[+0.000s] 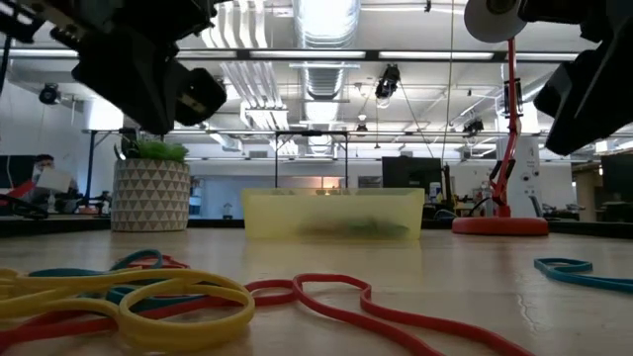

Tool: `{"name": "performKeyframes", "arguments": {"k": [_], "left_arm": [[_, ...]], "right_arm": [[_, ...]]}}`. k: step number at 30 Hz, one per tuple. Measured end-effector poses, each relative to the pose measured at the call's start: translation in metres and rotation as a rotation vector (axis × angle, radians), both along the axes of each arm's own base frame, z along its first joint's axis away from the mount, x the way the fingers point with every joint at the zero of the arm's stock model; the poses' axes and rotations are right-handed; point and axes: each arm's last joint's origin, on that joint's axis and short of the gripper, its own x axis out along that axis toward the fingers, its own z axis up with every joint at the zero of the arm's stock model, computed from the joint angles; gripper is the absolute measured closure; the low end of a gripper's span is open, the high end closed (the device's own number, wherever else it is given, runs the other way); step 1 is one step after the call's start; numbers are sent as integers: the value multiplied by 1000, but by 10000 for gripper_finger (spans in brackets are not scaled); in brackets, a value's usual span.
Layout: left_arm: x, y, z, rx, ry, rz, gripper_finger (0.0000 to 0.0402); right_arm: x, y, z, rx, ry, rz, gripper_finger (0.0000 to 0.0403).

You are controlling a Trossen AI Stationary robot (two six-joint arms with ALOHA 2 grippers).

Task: Pick and place rubber bands into bin
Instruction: Put the blue rubber band into the yellow bin

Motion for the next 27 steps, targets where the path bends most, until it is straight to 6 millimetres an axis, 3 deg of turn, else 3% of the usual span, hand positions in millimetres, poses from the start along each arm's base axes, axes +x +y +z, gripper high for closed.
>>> {"name": "performKeyframes", "arguments": {"k": [6, 18, 27], "left_arm": [[12, -21, -16, 46, 42, -101, 382], [39, -37, -24, 90, 23, -194, 268], [50, -45, -26, 27, 18, -265, 261]], "right_arm": [[2, 1, 1, 18, -6, -11, 225], [3, 1, 4, 65, -22, -53, 232], [3, 1, 4, 76, -23, -66, 232]]}}
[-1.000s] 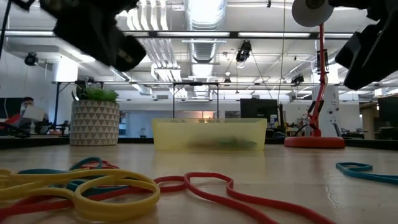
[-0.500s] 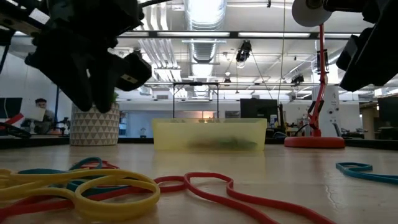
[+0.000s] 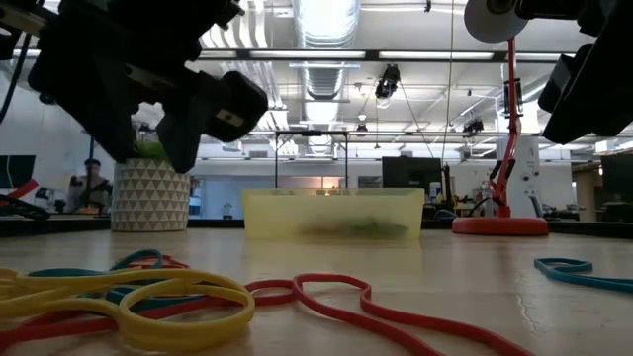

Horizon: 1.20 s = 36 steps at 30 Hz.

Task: Pick and place rubber bands into bin
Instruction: Put the blue rubber band into the yellow bin

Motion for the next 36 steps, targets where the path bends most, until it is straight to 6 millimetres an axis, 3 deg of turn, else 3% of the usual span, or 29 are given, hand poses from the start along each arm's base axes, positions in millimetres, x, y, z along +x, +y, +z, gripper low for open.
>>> {"name": "performKeyframes", "arguments": {"k": [16, 36], "left_arm": [[24, -13, -26, -88, 134, 32, 279], [24, -11, -36, -82, 166, 60, 279]], "right_arm": [[0, -1, -1, -2, -11, -35, 232], [0, -1, -1, 11, -9, -49, 232]]}}
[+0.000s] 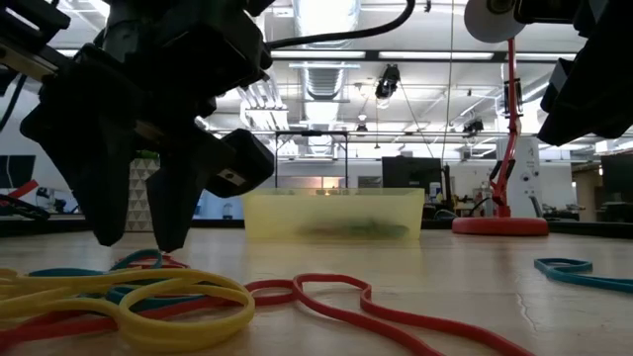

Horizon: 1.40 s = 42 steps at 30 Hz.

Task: Pick and place rubber bands into bin
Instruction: Put the blue rubber band into the yellow bin

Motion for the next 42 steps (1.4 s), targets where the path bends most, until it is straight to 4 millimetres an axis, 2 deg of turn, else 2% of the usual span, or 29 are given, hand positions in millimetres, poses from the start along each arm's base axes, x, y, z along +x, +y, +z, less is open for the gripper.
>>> {"name": "performKeyframes", "arguments": {"k": [6, 12, 15, 19, 23, 27, 31, 42], "left_arm": [[7, -2, -13, -18, 4, 24, 279], [8, -2, -15, -29, 11, 35, 286], [8, -2, -15, -25, 9, 33, 315], [7, -1, -15, -17, 7, 23, 382], [7, -1, -14, -8, 6, 27, 396], [7, 4, -5, 31, -28, 67, 400], [10, 17, 12, 59, -95, 136, 401], [8, 73, 73, 93, -297, 362, 401]], "right_arm": [[0, 0, 0, 5, 1, -4, 232], [-1, 1, 0, 17, 1, -10, 232], [-1, 1, 0, 15, 2, -9, 232], [-1, 1, 0, 13, 2, -7, 232], [-1, 1, 0, 8, 2, -2, 232], [-1, 1, 0, 5, 2, 1, 232], [-1, 1, 0, -10, 2, 16, 232], [-1, 1, 0, -63, 1, 69, 232]]}}
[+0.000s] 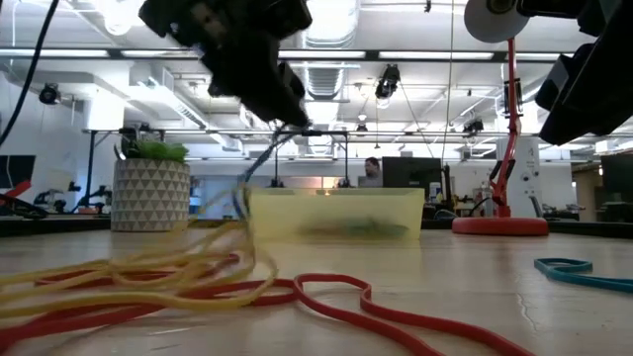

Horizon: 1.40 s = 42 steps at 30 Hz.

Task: Pick and place rubber bands into bin
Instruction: Put the blue rubber band into the yellow bin

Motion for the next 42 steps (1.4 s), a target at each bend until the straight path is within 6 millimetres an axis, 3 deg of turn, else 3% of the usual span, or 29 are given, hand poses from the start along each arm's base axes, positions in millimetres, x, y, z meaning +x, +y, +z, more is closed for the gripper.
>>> {"name": "performKeyframes", "arguments": {"k": [9, 16, 27, 34, 42], "left_arm": [[-10, 47, 48, 37, -205, 210, 402], [-10, 69, 64, 56, -332, 295, 402], [-10, 134, 51, 243, -293, 461, 402], [-16, 175, 35, 215, -248, 499, 401], [-12, 190, 6, 151, -141, 516, 394]], "right_arm": [[1, -2, 0, -88, -28, 23, 232], [2, -4, 1, -126, -42, 21, 232], [14, -16, 7, -56, -151, -217, 232], [21, -22, 10, -38, -195, -276, 232], [28, -22, 21, -17, -238, -316, 232]]}}
